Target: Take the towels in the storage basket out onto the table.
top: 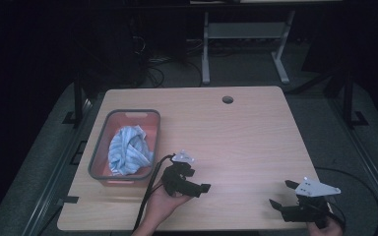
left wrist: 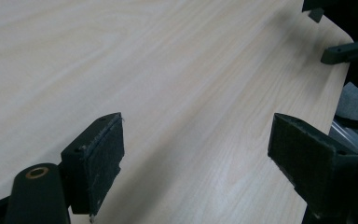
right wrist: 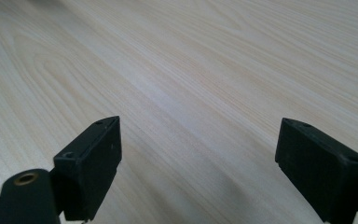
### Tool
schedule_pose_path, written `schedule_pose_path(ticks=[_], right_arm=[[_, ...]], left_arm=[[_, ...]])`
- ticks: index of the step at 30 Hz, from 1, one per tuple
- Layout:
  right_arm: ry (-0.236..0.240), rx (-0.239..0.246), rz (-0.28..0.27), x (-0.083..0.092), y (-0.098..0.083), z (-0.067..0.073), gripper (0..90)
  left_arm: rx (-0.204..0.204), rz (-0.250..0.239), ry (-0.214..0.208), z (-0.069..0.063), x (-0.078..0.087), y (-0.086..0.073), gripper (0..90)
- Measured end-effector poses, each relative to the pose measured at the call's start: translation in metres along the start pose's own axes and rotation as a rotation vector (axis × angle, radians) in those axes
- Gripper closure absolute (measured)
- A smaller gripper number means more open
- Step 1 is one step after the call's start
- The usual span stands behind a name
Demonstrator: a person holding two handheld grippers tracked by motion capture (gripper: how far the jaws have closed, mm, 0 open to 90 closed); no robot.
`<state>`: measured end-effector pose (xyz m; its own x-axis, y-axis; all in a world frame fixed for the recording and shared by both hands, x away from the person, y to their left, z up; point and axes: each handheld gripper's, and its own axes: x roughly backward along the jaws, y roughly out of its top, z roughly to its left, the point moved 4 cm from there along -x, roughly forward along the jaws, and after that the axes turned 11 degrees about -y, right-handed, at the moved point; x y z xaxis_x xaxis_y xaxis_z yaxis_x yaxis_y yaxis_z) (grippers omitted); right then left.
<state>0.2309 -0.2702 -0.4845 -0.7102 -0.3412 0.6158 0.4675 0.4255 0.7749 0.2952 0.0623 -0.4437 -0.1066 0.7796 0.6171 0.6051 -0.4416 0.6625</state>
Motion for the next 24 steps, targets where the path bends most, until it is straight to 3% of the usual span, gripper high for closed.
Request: schedule_pose_path(ticks=[4, 9, 14, 24], right_arm=[[0.002, -0.005, -0.002, 0.000, 0.000, 0.000, 13.9], [0.002, -0.004, -0.002, 0.001, -0.002, -0.002, 13.9], [0.006, -0.009, -0.002, 0.001, -0.001, -0.001, 13.9], [0.004, -0.004, -0.004, 0.001, -0.002, -0.002, 13.9]], left_arm=[[-0.019, 0.012, 0.018, 0.002, 0.010, 0.017, 17.7], [-0.014, 0.024, 0.045, 0.009, 0.024, 0.034, 17.7], [-0.014, 0.038, 0.095, 0.016, 0.042, 0.050, 17.8], [0.007, 0.065, 0.130, 0.029, 0.067, 0.065, 17.7]])
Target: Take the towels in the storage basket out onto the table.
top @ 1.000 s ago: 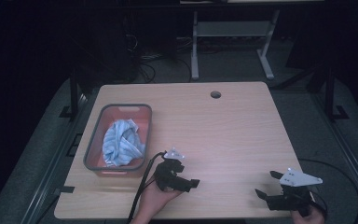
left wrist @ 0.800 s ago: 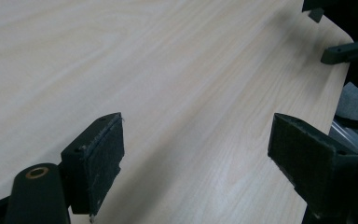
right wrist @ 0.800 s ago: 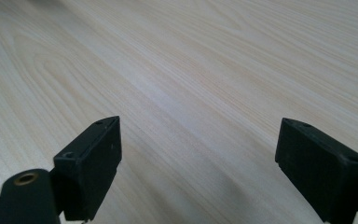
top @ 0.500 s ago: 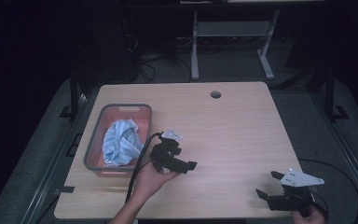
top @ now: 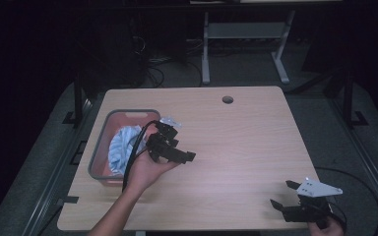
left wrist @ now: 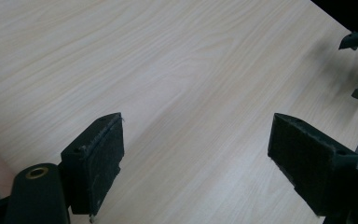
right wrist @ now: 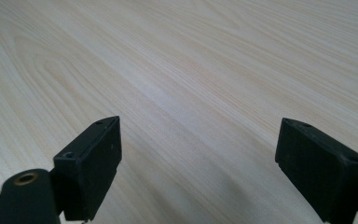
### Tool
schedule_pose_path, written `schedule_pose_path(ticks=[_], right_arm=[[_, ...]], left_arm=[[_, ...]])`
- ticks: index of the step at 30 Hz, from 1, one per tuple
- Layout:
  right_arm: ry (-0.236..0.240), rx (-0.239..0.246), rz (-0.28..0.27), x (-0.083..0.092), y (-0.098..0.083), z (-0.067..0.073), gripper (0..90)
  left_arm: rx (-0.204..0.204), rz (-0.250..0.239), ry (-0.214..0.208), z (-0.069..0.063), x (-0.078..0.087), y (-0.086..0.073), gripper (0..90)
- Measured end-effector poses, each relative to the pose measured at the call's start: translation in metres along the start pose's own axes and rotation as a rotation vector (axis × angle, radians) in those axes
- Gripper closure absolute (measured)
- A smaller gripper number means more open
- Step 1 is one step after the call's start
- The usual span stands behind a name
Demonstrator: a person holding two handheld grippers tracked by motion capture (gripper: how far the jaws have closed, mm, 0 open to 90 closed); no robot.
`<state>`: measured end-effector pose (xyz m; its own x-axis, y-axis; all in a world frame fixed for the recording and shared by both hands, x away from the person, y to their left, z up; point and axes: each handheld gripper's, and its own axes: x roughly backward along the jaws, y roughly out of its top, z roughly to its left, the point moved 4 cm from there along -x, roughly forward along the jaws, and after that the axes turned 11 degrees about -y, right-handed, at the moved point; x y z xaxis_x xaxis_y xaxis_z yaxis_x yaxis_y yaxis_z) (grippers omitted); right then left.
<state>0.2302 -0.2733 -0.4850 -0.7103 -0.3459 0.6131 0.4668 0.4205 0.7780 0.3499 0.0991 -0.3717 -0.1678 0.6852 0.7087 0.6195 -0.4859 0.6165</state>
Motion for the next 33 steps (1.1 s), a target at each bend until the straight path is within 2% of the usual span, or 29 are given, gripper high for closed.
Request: schedule_pose_path(ticks=[2, 4, 6, 9, 16, 24, 27, 33], right_arm=[[-0.001, -0.003, 0.000, 0.000, 0.000, 0.000, 13.9], [-0.002, -0.007, -0.002, 0.000, 0.000, 0.000, 13.9], [-0.002, -0.010, 0.000, 0.000, 0.000, 0.000, 13.9], [-0.001, -0.008, 0.001, 0.000, 0.000, -0.001, 13.9], [-0.003, -0.010, -0.003, 0.001, -0.001, -0.001, 13.9], [-0.002, -0.007, -0.002, 0.001, 0.000, -0.001, 13.9], [-0.007, 0.006, -0.002, 0.001, 0.000, -0.001, 13.9], [-0.006, -0.006, 0.005, 0.000, 0.000, 0.000, 13.9]], left_arm=[[-0.001, -0.007, 0.006, 0.005, 0.005, 0.002, 17.7], [0.019, -0.027, -0.001, 0.010, 0.010, 0.004, 17.7], [0.027, -0.034, 0.012, 0.016, 0.016, 0.006, 17.7], [0.041, -0.024, 0.016, 0.022, 0.024, 0.008, 19.4], [0.081, -0.012, 0.067, 0.041, 0.042, 0.008, 19.6], [0.128, -0.051, 0.127, 0.062, 0.068, 0.001, 19.6], [0.160, -0.082, 0.138, 0.070, 0.079, -0.004, 19.7], [0.205, -0.120, 0.156, 0.084, 0.098, -0.014, 20.3]])
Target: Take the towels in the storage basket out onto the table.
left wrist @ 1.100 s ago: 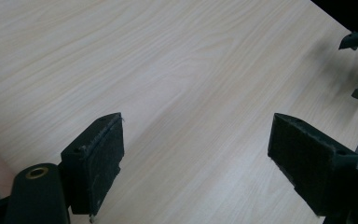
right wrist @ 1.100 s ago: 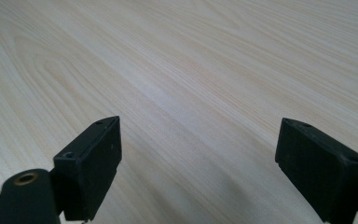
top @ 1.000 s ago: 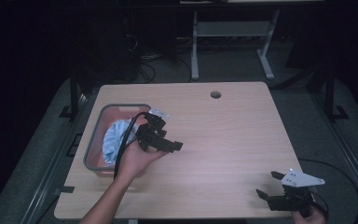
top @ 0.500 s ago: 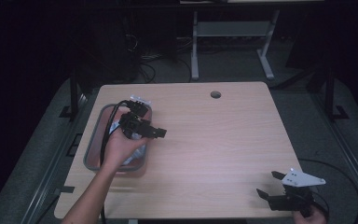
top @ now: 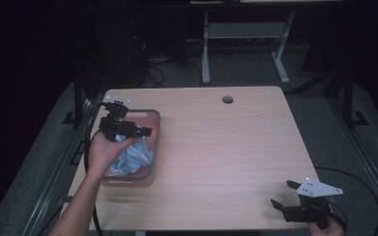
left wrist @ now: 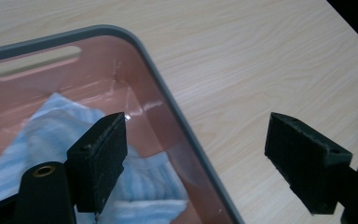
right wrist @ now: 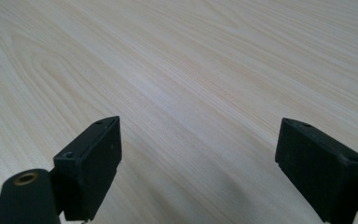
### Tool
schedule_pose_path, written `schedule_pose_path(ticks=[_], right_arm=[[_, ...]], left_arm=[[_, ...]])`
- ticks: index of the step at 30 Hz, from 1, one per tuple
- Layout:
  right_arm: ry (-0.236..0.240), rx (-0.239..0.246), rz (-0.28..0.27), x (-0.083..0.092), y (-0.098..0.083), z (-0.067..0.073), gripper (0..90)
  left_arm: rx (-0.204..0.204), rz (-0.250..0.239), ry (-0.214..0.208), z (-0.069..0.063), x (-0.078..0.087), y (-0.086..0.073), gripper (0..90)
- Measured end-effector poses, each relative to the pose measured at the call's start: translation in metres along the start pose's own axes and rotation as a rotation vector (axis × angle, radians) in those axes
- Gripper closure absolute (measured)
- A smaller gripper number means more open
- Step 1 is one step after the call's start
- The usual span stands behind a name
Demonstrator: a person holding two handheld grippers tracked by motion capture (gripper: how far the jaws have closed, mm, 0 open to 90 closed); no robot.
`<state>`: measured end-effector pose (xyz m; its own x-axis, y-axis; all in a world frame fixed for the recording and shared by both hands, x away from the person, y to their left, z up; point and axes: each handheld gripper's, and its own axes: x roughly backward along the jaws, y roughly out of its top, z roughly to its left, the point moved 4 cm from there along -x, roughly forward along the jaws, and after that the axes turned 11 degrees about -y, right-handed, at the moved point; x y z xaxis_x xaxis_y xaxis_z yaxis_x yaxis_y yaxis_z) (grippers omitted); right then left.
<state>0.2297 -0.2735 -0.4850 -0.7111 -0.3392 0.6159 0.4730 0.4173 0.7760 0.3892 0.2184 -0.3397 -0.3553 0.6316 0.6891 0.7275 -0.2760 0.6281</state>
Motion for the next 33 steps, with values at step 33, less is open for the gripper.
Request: schedule_pose_path(ticks=[33], right_arm=[[0.001, -0.002, -0.007, 0.001, 0.000, 0.002, 13.9]], left_arm=[[0.180, 0.092, 0.139, 0.058, -0.021, -0.044, 24.3]])
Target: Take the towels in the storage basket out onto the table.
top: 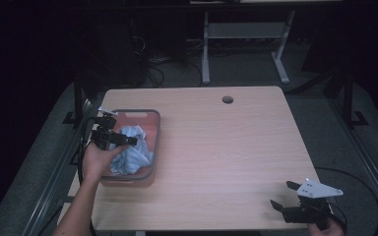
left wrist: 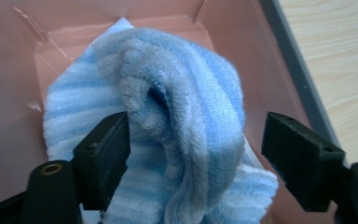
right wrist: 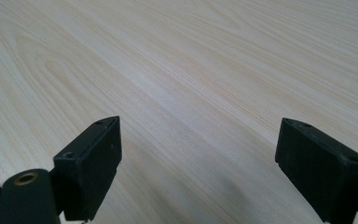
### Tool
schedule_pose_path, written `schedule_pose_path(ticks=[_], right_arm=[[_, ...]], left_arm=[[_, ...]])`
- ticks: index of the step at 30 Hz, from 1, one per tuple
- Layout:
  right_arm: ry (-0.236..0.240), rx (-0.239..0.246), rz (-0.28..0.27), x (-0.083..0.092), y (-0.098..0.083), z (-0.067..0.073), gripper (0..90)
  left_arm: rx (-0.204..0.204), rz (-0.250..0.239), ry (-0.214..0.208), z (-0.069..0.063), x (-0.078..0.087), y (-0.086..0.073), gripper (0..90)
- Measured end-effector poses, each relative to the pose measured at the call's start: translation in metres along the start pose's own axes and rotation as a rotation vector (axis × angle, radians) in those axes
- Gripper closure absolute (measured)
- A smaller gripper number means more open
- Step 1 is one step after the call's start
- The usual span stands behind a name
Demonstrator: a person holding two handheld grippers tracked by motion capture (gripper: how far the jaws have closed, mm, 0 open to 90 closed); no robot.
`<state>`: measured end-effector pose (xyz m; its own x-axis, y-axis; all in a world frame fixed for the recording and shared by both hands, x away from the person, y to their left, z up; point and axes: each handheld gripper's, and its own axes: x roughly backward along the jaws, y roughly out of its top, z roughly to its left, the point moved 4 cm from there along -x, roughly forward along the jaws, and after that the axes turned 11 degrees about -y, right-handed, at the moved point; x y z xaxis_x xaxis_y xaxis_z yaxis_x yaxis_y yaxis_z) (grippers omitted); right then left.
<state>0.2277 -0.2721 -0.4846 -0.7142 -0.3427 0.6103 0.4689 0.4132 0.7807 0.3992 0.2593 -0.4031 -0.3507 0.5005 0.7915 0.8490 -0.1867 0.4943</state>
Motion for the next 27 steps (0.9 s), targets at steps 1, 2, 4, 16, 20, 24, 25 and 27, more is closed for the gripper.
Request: schedule_pose_path(ticks=[1, 2, 4, 16, 20, 24, 25, 27], right_arm=[[0.000, -0.001, 0.000, 0.000, 0.000, 0.000, 13.9], [0.002, 0.002, -0.001, 0.000, 0.000, 0.000, 13.9], [0.003, 0.005, 0.001, 0.000, 0.000, 0.001, 13.9], [0.004, 0.005, -0.009, 0.002, 0.001, 0.001, 13.9], [0.006, 0.015, -0.011, 0.002, 0.002, 0.001, 13.9], [0.002, 0.012, -0.017, 0.002, 0.002, 0.001, 13.9], [0.000, 0.011, -0.018, 0.002, 0.002, 0.001, 13.9], [0.000, 0.010, -0.017, 0.002, 0.002, 0.001, 13.9]], left_arm=[[-0.004, 0.015, 0.004, 0.000, -0.003, 0.000, 26.1], [-0.006, 0.027, 0.006, 0.000, -0.005, -0.001, 26.7], [-0.009, 0.041, 0.014, -0.001, -0.011, -0.001, 29.4], [-0.060, 0.150, 0.026, 0.000, -0.027, -0.008, 66.3], [-0.061, 0.148, 0.021, 0.000, -0.024, -0.009, 68.7], [-0.059, 0.144, 0.011, -0.001, -0.022, -0.010, 70.3], [-0.060, 0.141, 0.005, -0.001, -0.021, -0.010, 70.5], [-0.054, 0.129, -0.011, 0.000, -0.019, -0.010, 70.6]])
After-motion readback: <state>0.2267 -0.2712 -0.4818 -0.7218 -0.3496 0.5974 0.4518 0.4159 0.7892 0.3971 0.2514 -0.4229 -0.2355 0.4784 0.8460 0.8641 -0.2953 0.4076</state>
